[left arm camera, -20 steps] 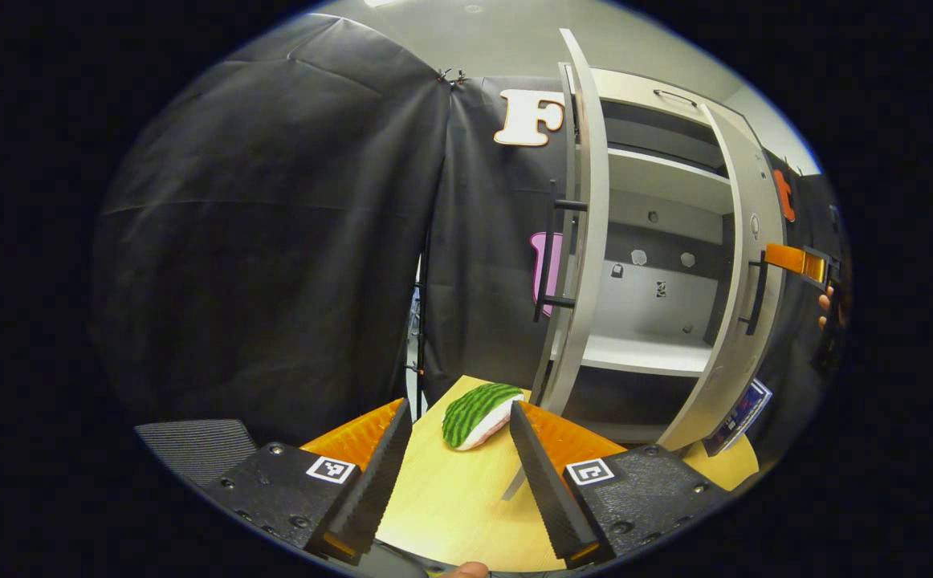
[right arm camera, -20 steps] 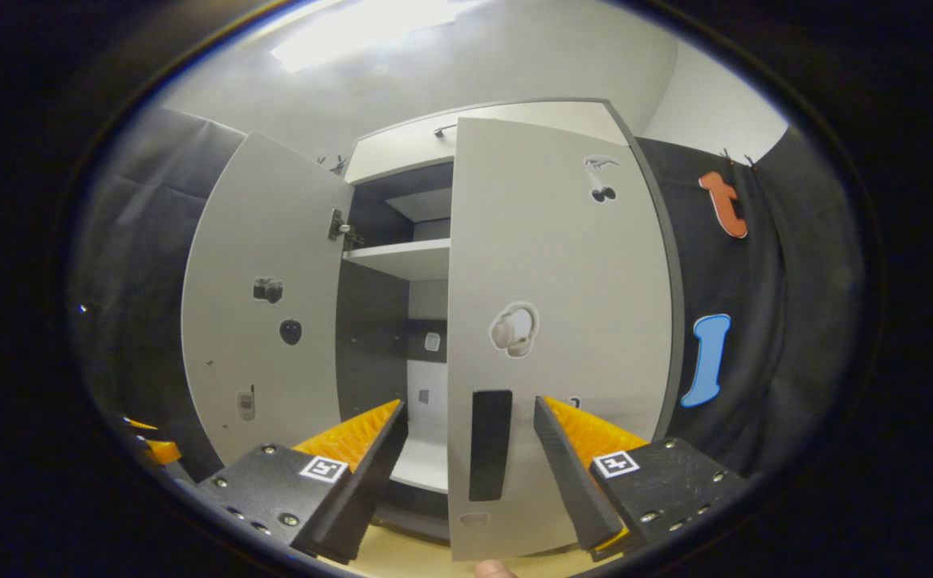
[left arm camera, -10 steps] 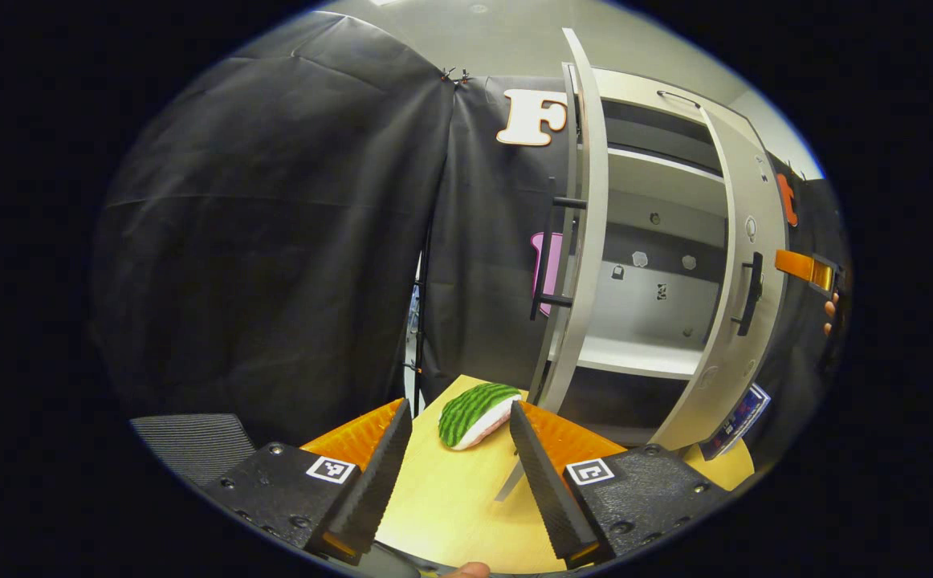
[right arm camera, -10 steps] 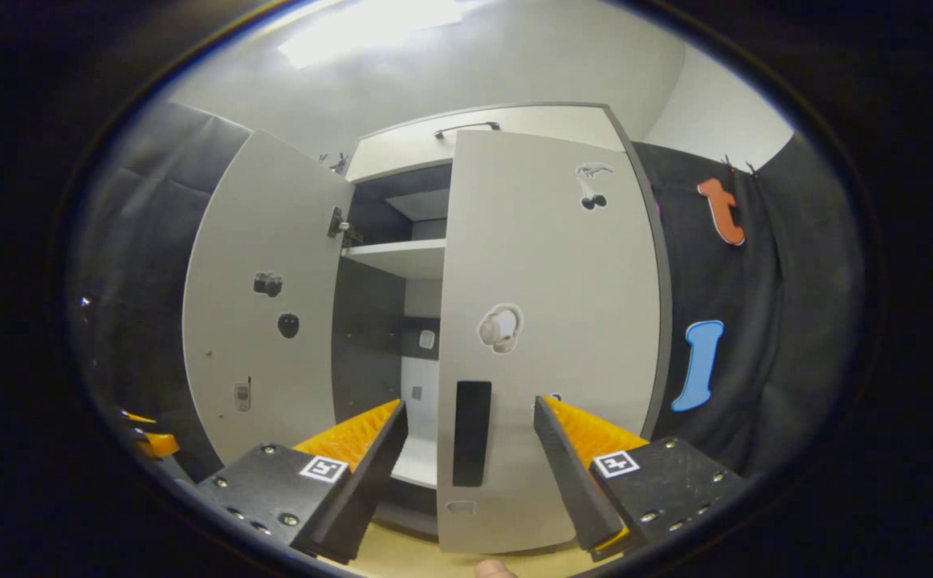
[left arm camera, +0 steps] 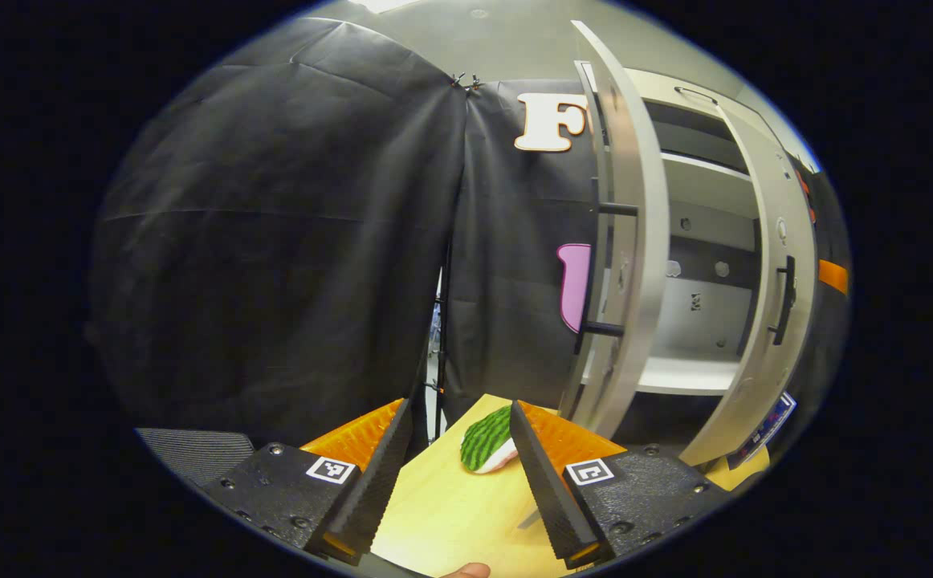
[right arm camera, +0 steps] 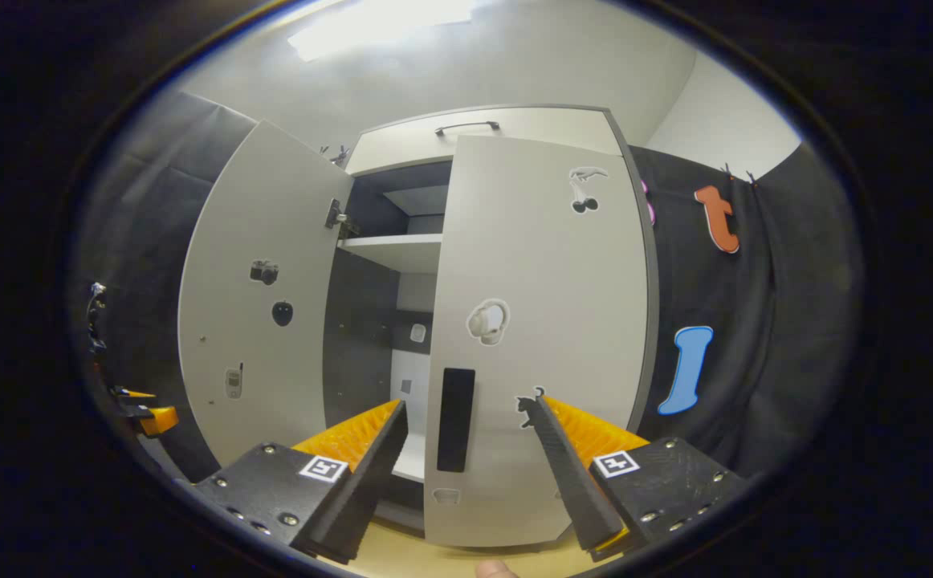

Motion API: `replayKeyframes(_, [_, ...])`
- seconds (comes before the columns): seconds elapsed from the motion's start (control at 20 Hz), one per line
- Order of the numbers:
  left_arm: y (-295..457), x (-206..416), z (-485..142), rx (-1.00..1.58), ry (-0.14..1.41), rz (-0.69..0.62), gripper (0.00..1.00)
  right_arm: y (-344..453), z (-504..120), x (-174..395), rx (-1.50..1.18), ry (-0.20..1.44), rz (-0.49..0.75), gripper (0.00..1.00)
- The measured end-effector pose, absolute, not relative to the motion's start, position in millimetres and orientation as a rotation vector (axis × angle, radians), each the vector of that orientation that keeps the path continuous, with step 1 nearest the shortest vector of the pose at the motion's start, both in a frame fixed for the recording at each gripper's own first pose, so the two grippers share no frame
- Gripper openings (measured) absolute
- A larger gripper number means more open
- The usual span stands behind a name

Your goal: Grasp the bottle in the cabinet with the left hand and place it on the coaster, then close the right door with the right hand and the left door with the left hand.

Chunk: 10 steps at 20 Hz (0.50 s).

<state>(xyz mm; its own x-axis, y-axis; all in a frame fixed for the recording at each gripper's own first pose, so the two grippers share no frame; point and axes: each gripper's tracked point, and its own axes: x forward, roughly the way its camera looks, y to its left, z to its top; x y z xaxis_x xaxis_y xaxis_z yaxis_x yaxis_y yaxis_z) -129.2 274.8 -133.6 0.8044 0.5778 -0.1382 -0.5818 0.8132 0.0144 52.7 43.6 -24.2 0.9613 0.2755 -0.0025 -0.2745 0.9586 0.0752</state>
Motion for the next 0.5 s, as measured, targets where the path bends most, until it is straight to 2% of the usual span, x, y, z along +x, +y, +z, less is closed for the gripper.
replayKeyframes(0.05, [276.0,-123.0,-138.0,-0.030,0.147,0.619,0.75,40.0,-24.1,52.9,0.071,0.014,0.271,0.92])
replayKeyframes(0.1, [275.3,-117.9,-141.1,-0.028,0.152,0.612,0.81,37.2,-25.4,52.8,0.067,0.016,0.264,0.92])
replayKeyframes(0.15, [274.2,-112.7,-145.2,-0.025,0.161,0.607,0.81,32.4,-26.5,53.0,0.061,0.019,0.253,0.95])
replayKeyframes(0.5, [252.1,-91.6,-166.8,-0.045,0.209,0.539,0.81,4.1,-31.4,53.8,0.027,0.033,0.190,0.92])
